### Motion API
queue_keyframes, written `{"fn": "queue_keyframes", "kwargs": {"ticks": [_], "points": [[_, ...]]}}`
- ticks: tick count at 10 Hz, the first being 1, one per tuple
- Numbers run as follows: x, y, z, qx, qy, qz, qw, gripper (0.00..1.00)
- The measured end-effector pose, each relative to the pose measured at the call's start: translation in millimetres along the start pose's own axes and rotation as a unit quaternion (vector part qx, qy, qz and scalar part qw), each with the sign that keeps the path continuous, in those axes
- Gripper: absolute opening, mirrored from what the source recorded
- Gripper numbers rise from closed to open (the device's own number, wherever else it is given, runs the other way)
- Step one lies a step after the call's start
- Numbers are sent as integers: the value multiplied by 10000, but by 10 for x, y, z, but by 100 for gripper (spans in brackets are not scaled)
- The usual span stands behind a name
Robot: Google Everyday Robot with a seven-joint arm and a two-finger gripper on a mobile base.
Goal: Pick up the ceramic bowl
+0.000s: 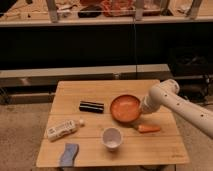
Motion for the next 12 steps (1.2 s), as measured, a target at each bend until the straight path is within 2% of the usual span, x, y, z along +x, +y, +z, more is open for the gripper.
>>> {"fn": "queue_keyframes", "kwargs": {"ticks": [12], "points": [[-11,-71,15,68,-41,-248,9997,1]]}}
